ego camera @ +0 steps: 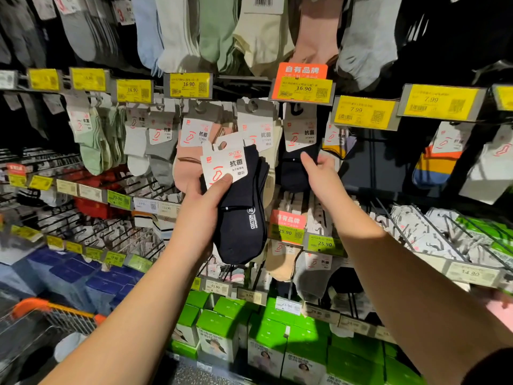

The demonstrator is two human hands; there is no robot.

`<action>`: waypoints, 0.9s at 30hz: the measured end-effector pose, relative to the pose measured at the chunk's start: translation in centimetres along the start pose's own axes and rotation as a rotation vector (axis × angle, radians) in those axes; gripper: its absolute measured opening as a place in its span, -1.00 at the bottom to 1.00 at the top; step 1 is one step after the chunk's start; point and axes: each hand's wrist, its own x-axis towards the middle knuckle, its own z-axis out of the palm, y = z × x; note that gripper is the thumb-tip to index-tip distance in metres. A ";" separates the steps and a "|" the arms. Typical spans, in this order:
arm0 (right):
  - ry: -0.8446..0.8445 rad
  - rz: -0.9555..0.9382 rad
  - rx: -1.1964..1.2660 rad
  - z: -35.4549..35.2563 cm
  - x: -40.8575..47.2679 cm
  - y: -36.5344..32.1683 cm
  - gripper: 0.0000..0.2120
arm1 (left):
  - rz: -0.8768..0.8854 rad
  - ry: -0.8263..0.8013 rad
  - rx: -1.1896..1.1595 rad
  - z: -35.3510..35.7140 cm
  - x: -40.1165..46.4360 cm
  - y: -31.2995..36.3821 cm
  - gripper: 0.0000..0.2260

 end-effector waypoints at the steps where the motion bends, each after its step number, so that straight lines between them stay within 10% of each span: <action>1: -0.006 0.006 0.011 -0.1 -0.6 0.3 -0.33 | -0.006 0.004 -0.006 0.0 -0.1 0.0 -0.41; 9: 0.016 -0.052 0.199 -0.6 -7.4 0.6 -0.78 | -0.001 -0.030 -0.027 0.8 -0.7 -0.5 -0.40; 16: -0.271 -0.122 0.273 1.9 -12.2 -1.7 -0.56 | 0.034 -0.001 0.088 2.6 -1.4 -0.8 -0.63; 27: -0.303 0.002 0.696 1.8 -13.2 -0.9 -0.85 | 0.089 -0.130 0.211 3.0 -2.4 -1.2 -0.58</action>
